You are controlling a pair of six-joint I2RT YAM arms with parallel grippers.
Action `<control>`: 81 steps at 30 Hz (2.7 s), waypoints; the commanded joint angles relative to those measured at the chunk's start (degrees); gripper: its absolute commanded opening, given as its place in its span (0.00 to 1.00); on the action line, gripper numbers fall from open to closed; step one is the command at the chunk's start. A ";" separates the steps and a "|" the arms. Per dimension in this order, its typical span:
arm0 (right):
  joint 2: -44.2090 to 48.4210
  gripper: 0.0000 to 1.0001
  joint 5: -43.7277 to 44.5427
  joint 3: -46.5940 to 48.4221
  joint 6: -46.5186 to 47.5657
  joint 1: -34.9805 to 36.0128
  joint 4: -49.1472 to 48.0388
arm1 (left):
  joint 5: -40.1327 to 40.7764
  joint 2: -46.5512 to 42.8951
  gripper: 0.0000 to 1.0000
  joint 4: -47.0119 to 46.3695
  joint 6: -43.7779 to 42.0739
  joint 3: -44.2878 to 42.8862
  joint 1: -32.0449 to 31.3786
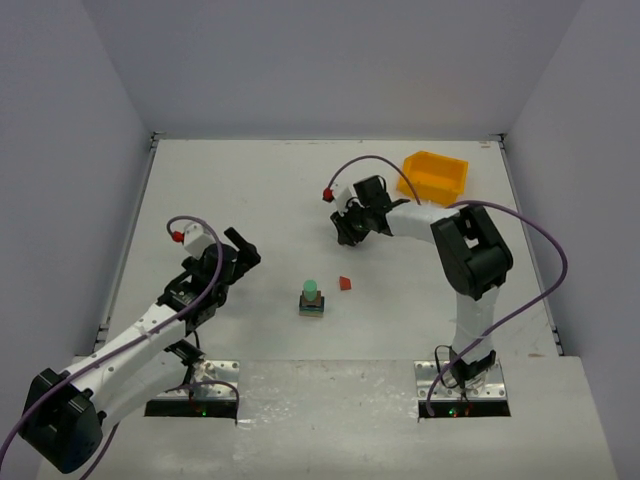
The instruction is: Build the wood block tower
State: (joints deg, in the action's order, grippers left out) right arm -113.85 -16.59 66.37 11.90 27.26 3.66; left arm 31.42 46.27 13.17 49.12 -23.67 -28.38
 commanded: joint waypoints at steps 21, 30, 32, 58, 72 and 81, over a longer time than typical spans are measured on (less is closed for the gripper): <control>35.54 0.15 -9.63 0.69 12.55 20.60 26.40 | -4.38 -8.59 1.00 -4.12 -6.42 3.54 0.61; 30.39 0.17 -2.84 6.63 9.45 26.36 33.05 | -3.29 -8.83 1.00 -2.76 -6.19 3.28 0.65; 29.35 0.17 -1.92 7.30 7.80 26.91 32.88 | -3.12 -8.83 1.00 -2.71 -6.02 3.28 0.61; 27.63 0.22 2.98 5.75 2.45 28.73 29.70 | -2.77 -9.27 1.00 -2.71 -5.18 3.72 0.61; 27.94 0.24 2.22 4.30 3.08 28.68 28.86 | -3.12 -9.23 1.00 -3.06 -5.13 3.94 0.61; 28.07 0.29 2.61 4.03 3.13 28.73 28.78 | -3.21 -9.27 1.00 -3.41 -5.00 4.24 0.69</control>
State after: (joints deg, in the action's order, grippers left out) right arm -87.94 -13.67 70.72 14.98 55.66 34.72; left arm 28.25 37.54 12.16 43.79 -19.79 -28.38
